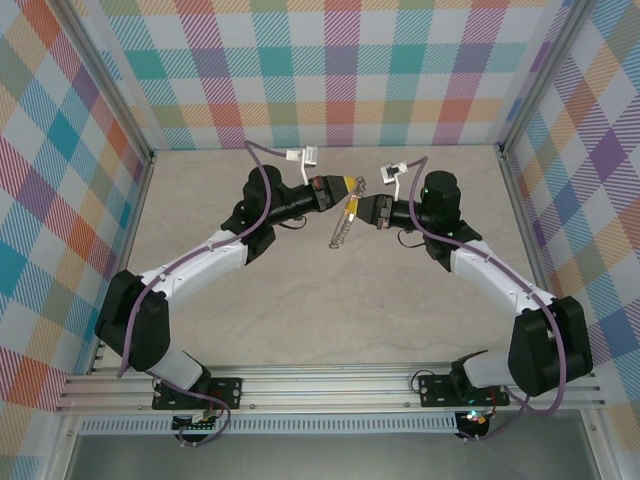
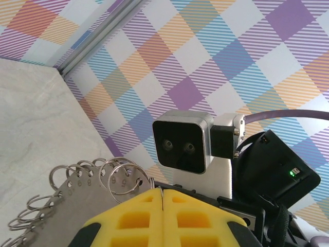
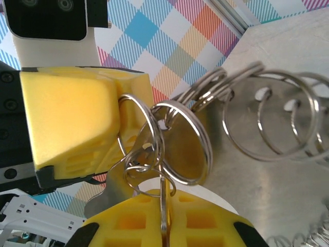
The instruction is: Put the keys on the keyring
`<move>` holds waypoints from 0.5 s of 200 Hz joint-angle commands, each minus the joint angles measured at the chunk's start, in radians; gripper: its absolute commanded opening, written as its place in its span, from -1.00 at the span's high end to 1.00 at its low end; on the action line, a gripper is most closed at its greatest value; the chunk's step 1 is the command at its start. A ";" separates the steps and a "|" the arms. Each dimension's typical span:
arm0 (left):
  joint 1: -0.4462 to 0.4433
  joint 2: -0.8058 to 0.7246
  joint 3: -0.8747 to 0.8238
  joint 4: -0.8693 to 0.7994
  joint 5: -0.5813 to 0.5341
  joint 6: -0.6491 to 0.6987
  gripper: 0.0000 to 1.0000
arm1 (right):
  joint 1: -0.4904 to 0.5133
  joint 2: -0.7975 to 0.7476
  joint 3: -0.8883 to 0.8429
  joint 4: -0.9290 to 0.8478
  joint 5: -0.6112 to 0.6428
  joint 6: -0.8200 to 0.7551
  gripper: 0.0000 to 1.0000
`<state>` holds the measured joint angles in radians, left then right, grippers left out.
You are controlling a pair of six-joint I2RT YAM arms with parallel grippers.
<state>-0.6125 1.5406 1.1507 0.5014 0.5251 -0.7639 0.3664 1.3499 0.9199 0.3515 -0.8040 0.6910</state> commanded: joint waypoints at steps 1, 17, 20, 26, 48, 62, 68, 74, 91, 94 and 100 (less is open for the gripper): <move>-0.021 -0.053 -0.002 0.112 -0.011 -0.021 1.00 | 0.007 0.020 -0.021 0.107 0.008 0.055 1.00; -0.024 -0.049 -0.008 0.121 -0.017 -0.027 1.00 | 0.008 0.028 -0.027 0.139 0.006 0.075 1.00; -0.024 -0.048 -0.009 0.124 -0.018 -0.028 1.00 | 0.008 0.029 -0.027 0.144 0.005 0.078 1.00; -0.025 -0.047 -0.012 0.130 -0.020 -0.031 1.00 | 0.009 0.032 -0.028 0.151 0.005 0.083 1.00; -0.031 -0.043 -0.021 0.146 -0.029 -0.040 1.00 | 0.012 0.041 -0.037 0.199 0.006 0.113 1.00; -0.034 -0.040 -0.026 0.157 -0.034 -0.046 1.00 | 0.014 0.053 -0.045 0.253 0.010 0.148 1.00; -0.036 -0.037 -0.029 0.159 -0.035 -0.047 1.00 | 0.015 0.059 -0.048 0.271 0.011 0.166 1.00; -0.038 -0.035 -0.029 0.161 -0.035 -0.046 1.00 | 0.016 0.065 -0.051 0.319 0.011 0.185 1.00; -0.042 -0.033 -0.035 0.171 -0.038 -0.053 1.00 | 0.021 0.088 -0.056 0.415 0.004 0.252 1.00; -0.043 -0.032 -0.036 0.171 -0.039 -0.054 1.00 | 0.023 0.092 -0.055 0.432 0.001 0.263 1.00; -0.044 -0.031 -0.037 0.172 -0.038 -0.055 1.00 | 0.027 0.101 -0.053 0.462 -0.001 0.284 1.00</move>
<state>-0.6220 1.5402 1.1175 0.5777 0.4679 -0.7979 0.3782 1.4155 0.8768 0.6224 -0.8047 0.8619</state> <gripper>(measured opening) 0.049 0.072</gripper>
